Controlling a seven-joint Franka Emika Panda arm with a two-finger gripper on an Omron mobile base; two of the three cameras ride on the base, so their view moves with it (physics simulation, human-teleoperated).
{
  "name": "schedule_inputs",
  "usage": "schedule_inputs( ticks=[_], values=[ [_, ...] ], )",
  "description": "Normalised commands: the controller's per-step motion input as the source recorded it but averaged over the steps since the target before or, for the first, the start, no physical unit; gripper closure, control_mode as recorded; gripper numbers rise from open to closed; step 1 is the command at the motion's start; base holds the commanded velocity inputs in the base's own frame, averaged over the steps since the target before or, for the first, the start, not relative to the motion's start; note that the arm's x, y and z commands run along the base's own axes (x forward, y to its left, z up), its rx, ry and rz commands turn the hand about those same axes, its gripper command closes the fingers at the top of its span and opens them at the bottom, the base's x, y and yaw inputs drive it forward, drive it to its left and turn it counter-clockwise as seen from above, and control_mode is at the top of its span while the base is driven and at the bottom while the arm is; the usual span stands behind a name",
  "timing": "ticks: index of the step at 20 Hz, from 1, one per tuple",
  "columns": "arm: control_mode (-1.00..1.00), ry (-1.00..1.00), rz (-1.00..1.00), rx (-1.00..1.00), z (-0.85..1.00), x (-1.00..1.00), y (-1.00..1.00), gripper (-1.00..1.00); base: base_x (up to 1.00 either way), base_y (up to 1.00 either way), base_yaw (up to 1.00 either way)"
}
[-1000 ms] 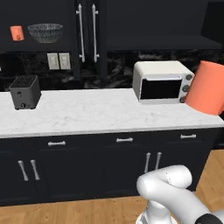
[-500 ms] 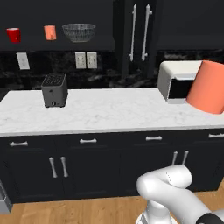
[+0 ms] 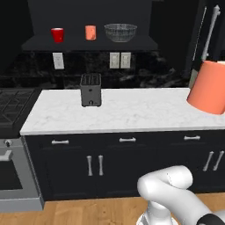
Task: Gather all objects into one cabinet and sort the glasses and bowls to opposite sides.
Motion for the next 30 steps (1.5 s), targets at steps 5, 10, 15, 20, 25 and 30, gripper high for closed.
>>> schedule_inputs(
  ticks=[5,10,15,20,25,30],
  values=[
    [1.0,0.0,0.0,0.0,0.0,0.0,0.0,1.0,0.33,0.77,0.0],
    [1.0,0.0,0.0,0.0,0.0,0.0,0.0,1.0,0.55,0.65,-0.02],
    [1.0,0.0,0.0,0.0,0.0,0.0,0.0,1.0,0.47,0.51,-0.16],
    [1.0,0.0,0.0,0.0,0.0,0.0,0.0,1.0,0.44,0.42,-0.26],
    [1.0,0.0,0.0,0.0,0.0,0.0,0.0,1.0,0.53,0.2,-0.29],
    [1.0,0.0,0.0,0.0,0.0,0.0,0.0,1.0,0.62,0.1,-0.27]
  ],
)
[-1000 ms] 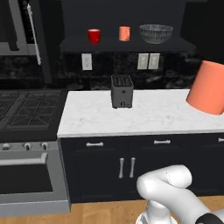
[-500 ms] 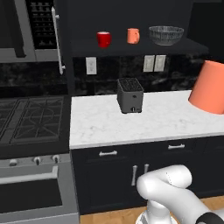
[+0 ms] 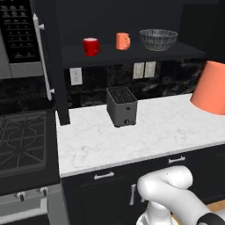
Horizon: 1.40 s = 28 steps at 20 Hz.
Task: Gather all objects into one cabinet and sort the glasses and bowls to opposite sides.
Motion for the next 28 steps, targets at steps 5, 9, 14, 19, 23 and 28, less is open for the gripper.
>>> schedule_inputs(
  ticks=[5,9,14,19,23,28],
  values=[
    [1.0,0.0,0.0,0.0,0.0,0.0,0.0,1.0,0.47,0.35,-0.18],
    [1.0,0.0,0.0,0.0,0.0,0.0,0.0,1.0,0.06,0.67,-0.01],
    [1.0,0.0,0.0,0.0,0.0,0.0,0.0,1.0,0.0,0.69,0.0],
    [-1.0,0.0,-0.02,0.0,0.0,0.0,-0.03,1.0,0.0,0.08,0.0],
    [-1.0,0.0,-0.02,0.07,0.0,-0.14,-0.5,1.0,0.0,0.0,0.0],
    [-1.0,0.03,0.0,0.0,-0.02,-0.07,-0.81,1.0,0.0,0.0,0.0]
  ],
)
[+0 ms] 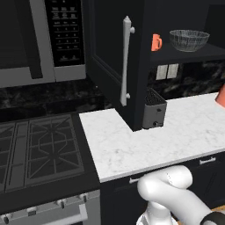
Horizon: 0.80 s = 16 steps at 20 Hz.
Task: Gather all objects into one cabinet and sort the glasses and bowls to opposite sides.
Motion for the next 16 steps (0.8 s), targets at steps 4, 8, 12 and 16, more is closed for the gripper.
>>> schedule_inputs(
  ticks=[4,8,12,16],
  values=[
    [-1.0,0.08,-0.15,-0.14,-0.17,0.48,-0.75,1.0,0.0,0.0,0.0],
    [-1.0,0.06,-0.37,-0.24,-0.3,0.72,-0.4,1.0,0.0,0.0,0.0],
    [-1.0,0.08,-0.4,-0.27,-0.34,0.98,-0.09,1.0,0.0,0.0,0.0],
    [-1.0,0.03,-0.23,-0.17,-0.19,0.91,0.15,1.0,0.0,0.0,0.0]
  ],
)
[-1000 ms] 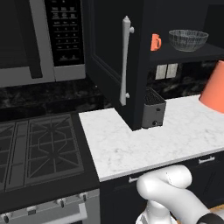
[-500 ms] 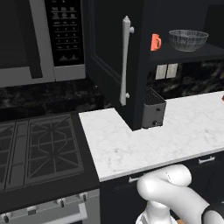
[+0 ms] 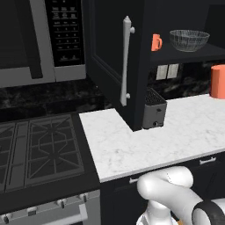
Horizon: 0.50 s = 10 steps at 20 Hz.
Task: Gather all objects into one cabinet and sort the glasses and bowls to opposite sides.
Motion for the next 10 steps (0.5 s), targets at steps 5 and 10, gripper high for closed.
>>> schedule_inputs(
  ticks=[5,10],
  values=[
    [-1.0,-0.1,0.0,-0.02,-0.01,0.32,0.36,1.0,0.0,0.0,0.0],
    [-1.0,-0.32,0.0,0.07,-0.05,0.03,0.09,1.0,0.0,0.0,0.0]
  ],
)
